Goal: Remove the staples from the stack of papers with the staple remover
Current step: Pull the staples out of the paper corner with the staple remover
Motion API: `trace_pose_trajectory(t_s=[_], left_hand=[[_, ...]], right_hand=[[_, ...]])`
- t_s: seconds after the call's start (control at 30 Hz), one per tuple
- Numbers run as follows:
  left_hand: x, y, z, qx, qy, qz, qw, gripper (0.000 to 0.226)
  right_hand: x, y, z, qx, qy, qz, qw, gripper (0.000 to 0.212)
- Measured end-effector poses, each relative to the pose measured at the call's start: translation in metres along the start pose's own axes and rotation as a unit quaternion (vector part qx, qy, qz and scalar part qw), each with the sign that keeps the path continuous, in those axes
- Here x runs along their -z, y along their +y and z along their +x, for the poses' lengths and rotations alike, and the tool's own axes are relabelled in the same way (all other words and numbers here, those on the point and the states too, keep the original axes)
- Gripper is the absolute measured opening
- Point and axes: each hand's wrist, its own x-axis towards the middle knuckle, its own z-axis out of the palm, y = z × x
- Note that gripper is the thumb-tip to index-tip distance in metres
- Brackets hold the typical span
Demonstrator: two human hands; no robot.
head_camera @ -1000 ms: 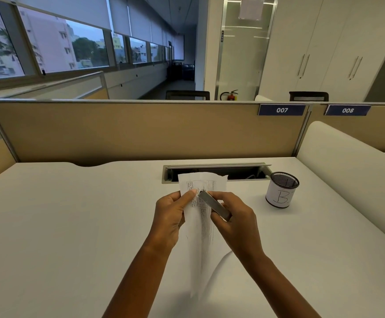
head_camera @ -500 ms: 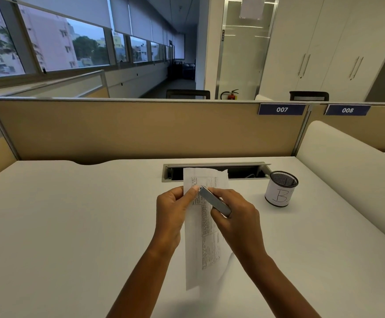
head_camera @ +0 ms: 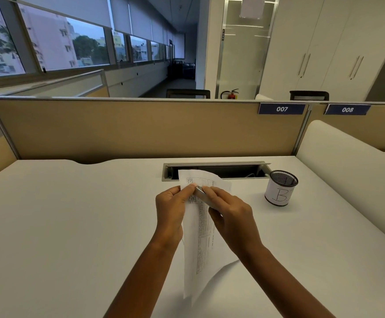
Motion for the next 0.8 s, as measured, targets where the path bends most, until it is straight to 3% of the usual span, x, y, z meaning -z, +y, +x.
trace_pose_trajectory(t_s=[0.23, 0.53, 0.8], left_hand=[[-0.001, 0.0, 0.002, 0.032, -0.002, -0.026, 0.999, 0.008], [-0.004, -0.001, 0.004, 0.057, -0.009, -0.029, 0.998, 0.01], [-0.006, 0.0, 0.005, 0.076, -0.024, -0.008, 0.997, 0.011]], right_hand=[[-0.002, 0.008, 0.001, 0.054, 0.008, -0.038, 0.998, 0.049], [-0.004, 0.022, 0.0, 0.117, 0.02, -0.058, 0.991, 0.033], [-0.007, 0.028, -0.001, 0.164, 0.007, -0.062, 0.984, 0.035]])
